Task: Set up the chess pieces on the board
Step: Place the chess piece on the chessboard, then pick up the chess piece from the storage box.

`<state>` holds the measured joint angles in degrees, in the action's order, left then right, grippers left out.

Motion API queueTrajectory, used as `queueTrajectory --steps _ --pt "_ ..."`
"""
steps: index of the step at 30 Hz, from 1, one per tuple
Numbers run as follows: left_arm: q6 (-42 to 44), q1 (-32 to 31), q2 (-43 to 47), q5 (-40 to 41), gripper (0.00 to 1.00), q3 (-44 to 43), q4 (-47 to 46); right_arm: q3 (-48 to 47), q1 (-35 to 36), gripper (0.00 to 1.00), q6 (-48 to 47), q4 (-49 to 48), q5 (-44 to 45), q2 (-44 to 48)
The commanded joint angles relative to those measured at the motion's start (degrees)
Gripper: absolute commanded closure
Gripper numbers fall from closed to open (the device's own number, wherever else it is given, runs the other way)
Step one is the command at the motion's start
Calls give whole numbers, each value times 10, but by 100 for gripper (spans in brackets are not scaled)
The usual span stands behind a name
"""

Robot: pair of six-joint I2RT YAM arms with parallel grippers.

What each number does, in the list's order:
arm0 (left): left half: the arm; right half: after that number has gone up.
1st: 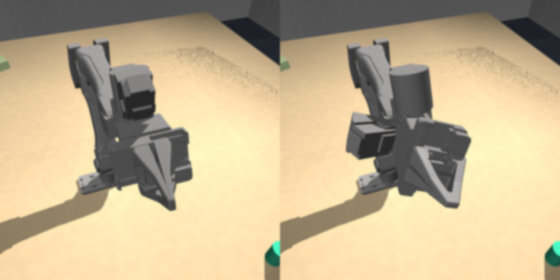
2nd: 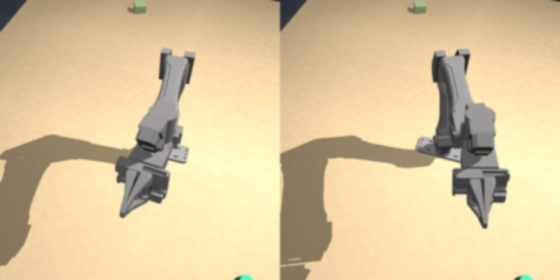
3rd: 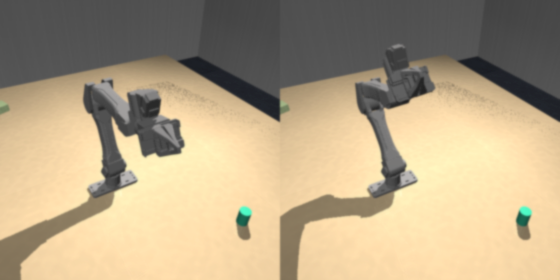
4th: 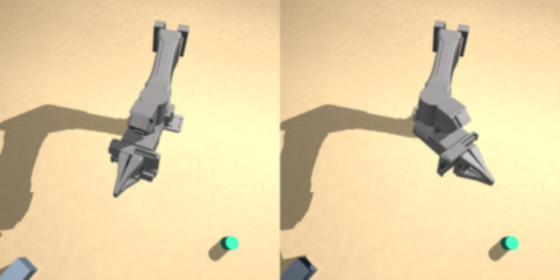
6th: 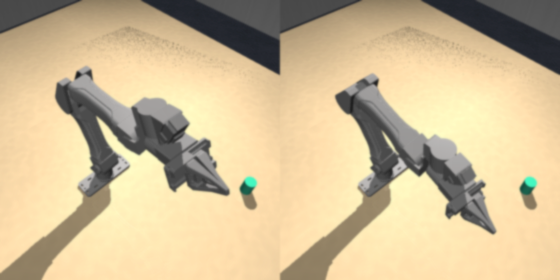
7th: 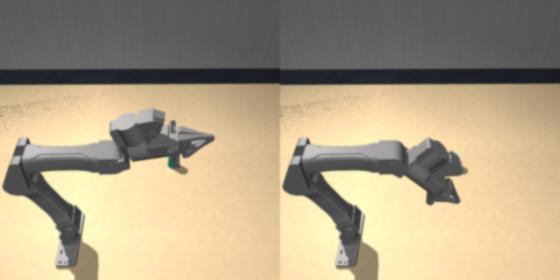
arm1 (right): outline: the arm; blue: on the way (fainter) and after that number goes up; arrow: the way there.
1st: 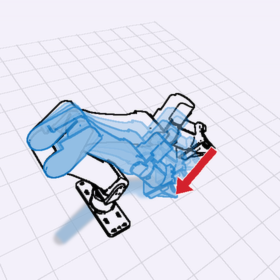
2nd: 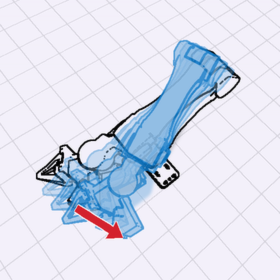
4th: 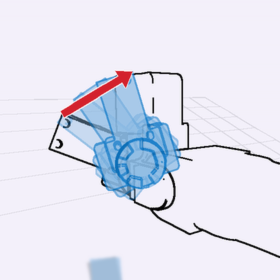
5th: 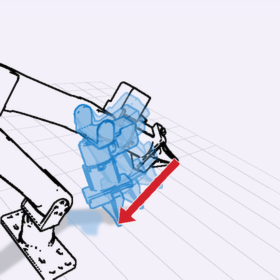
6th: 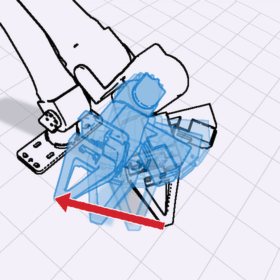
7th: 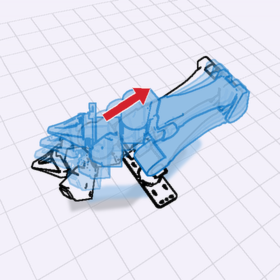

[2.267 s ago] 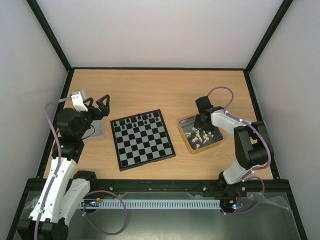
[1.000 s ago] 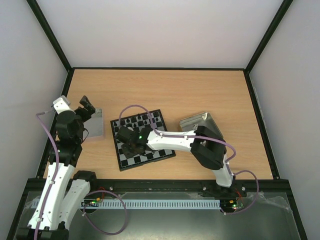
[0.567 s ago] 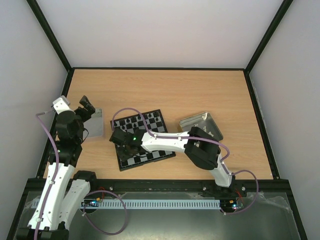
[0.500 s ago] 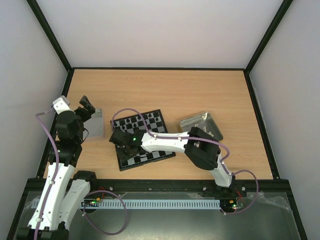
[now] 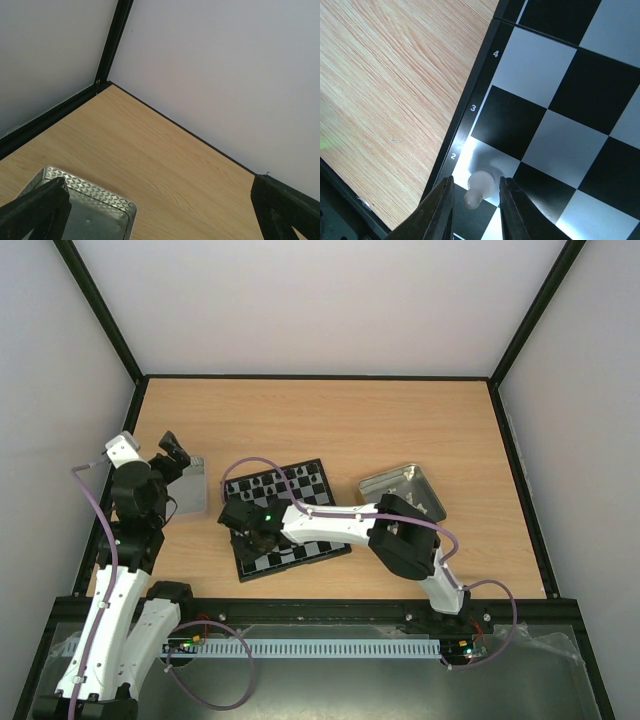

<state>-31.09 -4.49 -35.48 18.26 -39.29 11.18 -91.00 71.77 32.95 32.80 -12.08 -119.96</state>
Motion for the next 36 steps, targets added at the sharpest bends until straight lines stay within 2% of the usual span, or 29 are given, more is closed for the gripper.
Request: queueTrajectory --steps 1,6,10,16,19,23,28,33,36 --pt "1 0 6 7 0 -13 -6 -19 4 75 0 4 18 2" --pt "1 0 6 8 0 -13 -6 1 0 75 12 -18 69 44" --pt "1 0 7 7 0 -14 -5 56 -25 75 43 -49 133 115" --pt "4 -1 1 -9 0 -12 -12 183 -115 75 87 -66 244 252" --pt "16 -1 -1 -44 0 -10 -25 253 -185 75 104 -60 270 320" --pt "30 -2 -4 -106 0 -3 -53 327 -304 74 110 -35 274 390" --pt "32 -2 -9 -122 0 -1 -60 394 -418 75 89 -22 251 429" --pt "31 -2 -11 -127 0 -1 -62 453 -504 82 49 -41 186 433" --pt "32 -1 -11 -128 0 0 -63 466 -530 86 36 -57 144 416"
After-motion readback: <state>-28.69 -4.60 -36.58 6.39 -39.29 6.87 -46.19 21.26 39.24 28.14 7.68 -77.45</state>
